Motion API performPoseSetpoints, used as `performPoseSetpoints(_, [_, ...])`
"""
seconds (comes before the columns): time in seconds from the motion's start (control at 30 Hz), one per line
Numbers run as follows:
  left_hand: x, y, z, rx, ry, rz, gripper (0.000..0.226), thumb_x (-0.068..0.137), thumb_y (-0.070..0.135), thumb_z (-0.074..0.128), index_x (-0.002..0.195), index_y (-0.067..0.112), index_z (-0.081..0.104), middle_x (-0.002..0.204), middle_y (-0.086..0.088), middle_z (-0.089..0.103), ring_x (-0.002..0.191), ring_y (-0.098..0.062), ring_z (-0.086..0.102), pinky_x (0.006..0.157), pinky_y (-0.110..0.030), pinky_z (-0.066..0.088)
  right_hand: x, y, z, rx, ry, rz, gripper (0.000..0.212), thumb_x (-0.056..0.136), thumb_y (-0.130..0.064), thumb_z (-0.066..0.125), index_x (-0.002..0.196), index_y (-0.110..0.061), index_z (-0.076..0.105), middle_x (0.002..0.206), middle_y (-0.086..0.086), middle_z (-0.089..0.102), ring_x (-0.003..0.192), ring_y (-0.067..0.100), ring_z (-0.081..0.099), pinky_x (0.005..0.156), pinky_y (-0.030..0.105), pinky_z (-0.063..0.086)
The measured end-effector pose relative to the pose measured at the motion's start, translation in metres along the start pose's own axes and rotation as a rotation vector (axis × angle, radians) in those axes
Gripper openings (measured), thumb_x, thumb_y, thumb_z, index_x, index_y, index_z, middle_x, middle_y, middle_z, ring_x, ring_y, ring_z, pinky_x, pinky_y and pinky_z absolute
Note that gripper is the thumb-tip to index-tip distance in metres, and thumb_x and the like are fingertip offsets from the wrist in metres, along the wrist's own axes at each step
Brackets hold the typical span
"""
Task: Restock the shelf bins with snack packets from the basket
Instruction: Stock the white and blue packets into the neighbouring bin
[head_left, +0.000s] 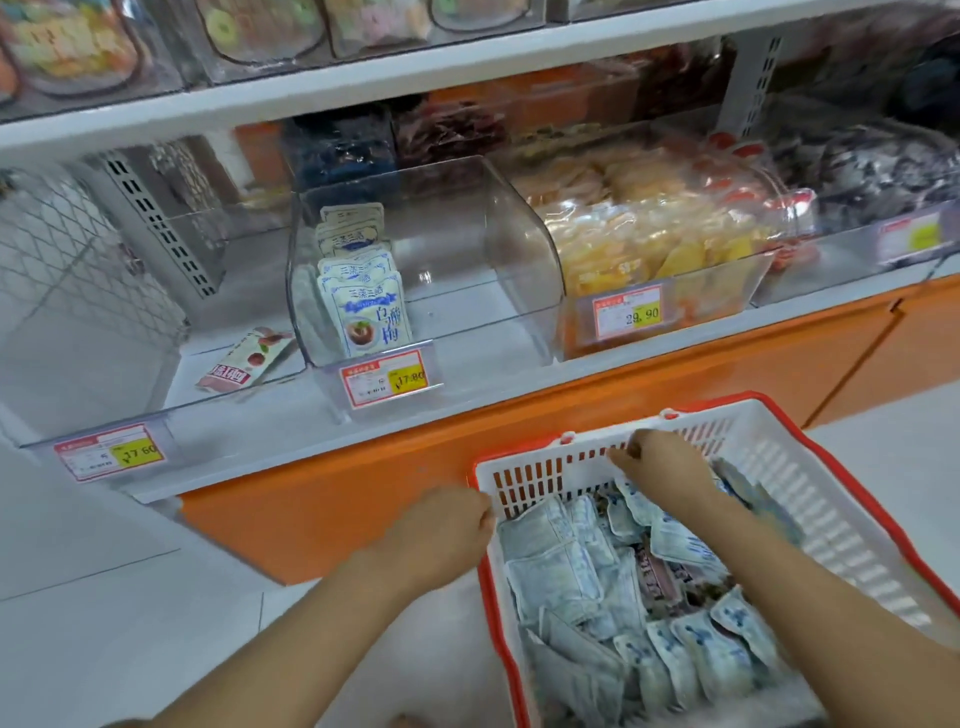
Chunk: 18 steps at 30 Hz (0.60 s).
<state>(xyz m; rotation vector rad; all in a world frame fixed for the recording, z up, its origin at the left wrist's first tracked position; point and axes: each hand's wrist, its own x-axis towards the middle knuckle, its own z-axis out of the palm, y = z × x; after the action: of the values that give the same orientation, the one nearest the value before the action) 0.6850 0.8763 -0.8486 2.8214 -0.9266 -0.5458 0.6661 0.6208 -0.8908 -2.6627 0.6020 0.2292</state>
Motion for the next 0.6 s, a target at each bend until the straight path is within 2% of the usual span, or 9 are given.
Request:
performPoseSetpoints(0.07, [0.003, -0.004, 0.022, -0.08, -0.141, -0.03, 0.029, 0.098, 0.021, 0.037, 0.101, 0.012, 0.065, 0.101, -0.007, 0.067, 0.087, -0.023, 0.063, 0.073, -0.032, 0.052, 0.004, 0.034, 0.035, 0.06, -0.137, 0.073, 0.042, 0.097, -0.031, 0.054, 0.061, -0.011, 0.045, 0.056, 0.007, 0.045, 0.053, 0.019, 0.043, 0.046, 0.023, 0.03])
performPoseSetpoints(0.13, [0.003, -0.002, 0.034, -0.12, -0.208, -0.014, 0.028, 0.098, 0.016, 0.037, 0.11, 0.011, 0.063, 0.112, -0.008, 0.066, 0.094, -0.023, 0.064, 0.08, -0.035, 0.055, -0.001, 0.058, 0.069, 0.172, -0.199, 0.072, 0.032, 0.094, -0.025, 0.058, 0.072, -0.002, 0.059, 0.068, 0.014, 0.059, 0.06, 0.018, 0.048, 0.052, 0.024, 0.037])
performPoseSetpoints(0.2, [0.001, 0.004, 0.037, -0.121, -0.215, 0.015, 0.028, 0.099, 0.012, 0.037, 0.116, 0.009, 0.059, 0.117, -0.007, 0.063, 0.094, -0.02, 0.061, 0.079, -0.031, 0.053, -0.013, 0.066, 0.097, 0.283, -0.254, 0.06, 0.024, 0.092, -0.025, 0.061, 0.081, -0.004, 0.062, 0.073, 0.009, 0.061, 0.061, 0.014, 0.049, 0.057, 0.026, 0.043])
performPoseSetpoints(0.3, [0.001, 0.005, 0.039, -0.099, -0.22, 0.021, 0.026, 0.099, 0.009, 0.039, 0.113, 0.005, 0.06, 0.113, -0.01, 0.063, 0.096, -0.023, 0.062, 0.079, -0.03, 0.052, -0.03, 0.056, 0.128, 0.425, -0.34, 0.026, 0.034, 0.091, -0.034, 0.062, 0.079, -0.002, 0.055, 0.067, 0.003, 0.049, 0.057, 0.012, 0.043, 0.054, 0.022, 0.033])
performPoseSetpoints(0.37, [0.0, 0.003, 0.039, -0.099, -0.237, 0.016, 0.026, 0.099, 0.012, 0.04, 0.115, 0.006, 0.06, 0.115, -0.01, 0.063, 0.099, -0.024, 0.062, 0.084, -0.033, 0.053, -0.036, 0.046, 0.143, 0.563, -0.382, 0.037, 0.031, 0.089, -0.035, 0.064, 0.083, -0.006, 0.057, 0.067, 0.0, 0.051, 0.06, 0.014, 0.046, 0.054, 0.021, 0.035])
performPoseSetpoints(0.43, [0.0, 0.002, 0.038, -0.108, -0.242, 0.015, 0.028, 0.099, 0.014, 0.04, 0.12, 0.008, 0.058, 0.119, -0.007, 0.062, 0.099, -0.022, 0.062, 0.086, -0.034, 0.053, -0.04, 0.04, 0.156, 0.626, -0.362, 0.088, 0.015, 0.088, -0.03, 0.066, 0.085, -0.018, 0.057, 0.066, -0.007, 0.055, 0.059, 0.012, 0.052, 0.051, 0.017, 0.041])
performPoseSetpoints(0.5, [0.0, 0.002, 0.038, -0.102, -0.23, 0.024, 0.028, 0.099, 0.014, 0.04, 0.121, 0.009, 0.058, 0.121, -0.006, 0.062, 0.099, -0.022, 0.062, 0.085, -0.033, 0.053, -0.044, 0.036, 0.163, 0.538, -0.319, 0.133, 0.01, 0.089, -0.025, 0.064, 0.088, -0.017, 0.058, 0.064, -0.006, 0.052, 0.057, 0.009, 0.048, 0.05, 0.02, 0.037])
performPoseSetpoints(0.53, [0.0, 0.002, 0.037, -0.099, -0.231, 0.026, 0.028, 0.1, 0.014, 0.04, 0.121, 0.008, 0.058, 0.121, -0.007, 0.062, 0.099, -0.022, 0.062, 0.085, -0.033, 0.052, -0.046, 0.033, 0.163, 0.465, -0.308, 0.143, 0.012, 0.09, -0.024, 0.063, 0.086, -0.014, 0.057, 0.06, -0.004, 0.047, 0.054, 0.01, 0.043, 0.049, 0.023, 0.032])
performPoseSetpoints(0.6, [-0.002, 0.0, 0.037, -0.108, -0.254, 0.032, 0.029, 0.1, 0.013, 0.04, 0.122, 0.008, 0.057, 0.124, -0.007, 0.061, 0.102, -0.022, 0.061, 0.088, -0.033, 0.051, -0.045, 0.027, 0.158, 0.465, -0.262, 0.162, 0.029, 0.089, -0.021, 0.065, 0.066, -0.014, 0.049, 0.053, -0.002, 0.036, 0.049, 0.011, 0.033, 0.05, 0.026, 0.024])
